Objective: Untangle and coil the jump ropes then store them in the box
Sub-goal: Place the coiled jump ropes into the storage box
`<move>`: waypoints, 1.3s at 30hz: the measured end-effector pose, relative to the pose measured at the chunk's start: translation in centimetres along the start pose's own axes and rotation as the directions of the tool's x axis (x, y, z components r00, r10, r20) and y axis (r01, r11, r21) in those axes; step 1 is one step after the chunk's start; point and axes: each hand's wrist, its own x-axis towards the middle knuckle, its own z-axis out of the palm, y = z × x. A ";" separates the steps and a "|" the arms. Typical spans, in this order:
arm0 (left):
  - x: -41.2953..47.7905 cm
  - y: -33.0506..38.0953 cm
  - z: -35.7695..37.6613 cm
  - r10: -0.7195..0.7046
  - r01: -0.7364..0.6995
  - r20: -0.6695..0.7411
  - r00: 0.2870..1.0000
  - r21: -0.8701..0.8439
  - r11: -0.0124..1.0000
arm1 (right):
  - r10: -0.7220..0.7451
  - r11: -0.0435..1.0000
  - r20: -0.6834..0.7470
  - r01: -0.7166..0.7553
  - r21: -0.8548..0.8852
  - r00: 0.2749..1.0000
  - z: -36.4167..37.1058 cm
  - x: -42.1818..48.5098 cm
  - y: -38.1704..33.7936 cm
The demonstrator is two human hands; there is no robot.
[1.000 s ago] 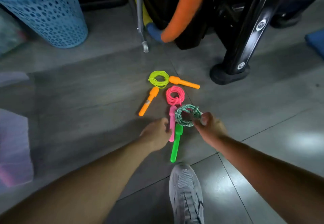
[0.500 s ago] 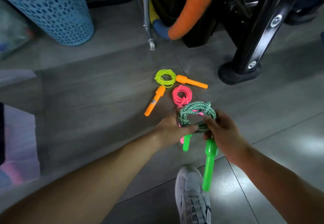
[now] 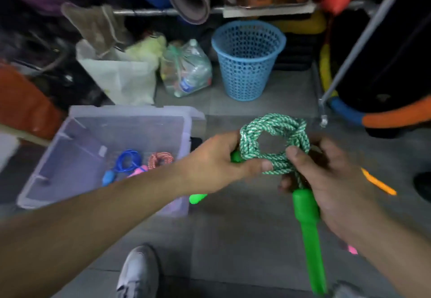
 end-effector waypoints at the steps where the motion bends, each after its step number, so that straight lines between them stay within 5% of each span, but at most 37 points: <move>1: -1.6 -0.7 -2.6 -0.016 0.017 -0.055 0.998 0.018 1.000 | -0.024 1.000 0.032 0.025 -0.019 0.999 3.1 0.4 -0.3; 8: -10.3 -10.1 -18.9 -0.097 0.292 -0.415 0.905 0.438 0.850 | -0.160 0.960 0.217 0.203 -0.194 0.963 25.0 7.1 2.7; 14: -12.0 -23.4 -22.2 -0.360 0.546 -0.484 0.798 0.328 0.771 | -0.071 0.853 0.295 0.211 -0.477 0.953 36.1 12.3 11.2; 20: -10.6 -32.0 -20.4 -0.531 0.635 -0.357 0.769 0.324 0.701 | 0.107 0.628 0.398 0.248 -0.737 0.911 37.4 14.1 19.6; 30: -9.1 -35.6 -17.8 -0.699 0.717 -0.215 0.683 0.384 0.582 | 0.248 0.221 0.500 0.454 -0.863 0.830 35.7 14.4 26.5; 39: -9.2 -34.5 -17.9 -0.632 0.639 -0.269 0.727 0.603 0.478 | 0.420 0.177 0.435 0.398 -0.900 0.797 35.3 13.5 24.7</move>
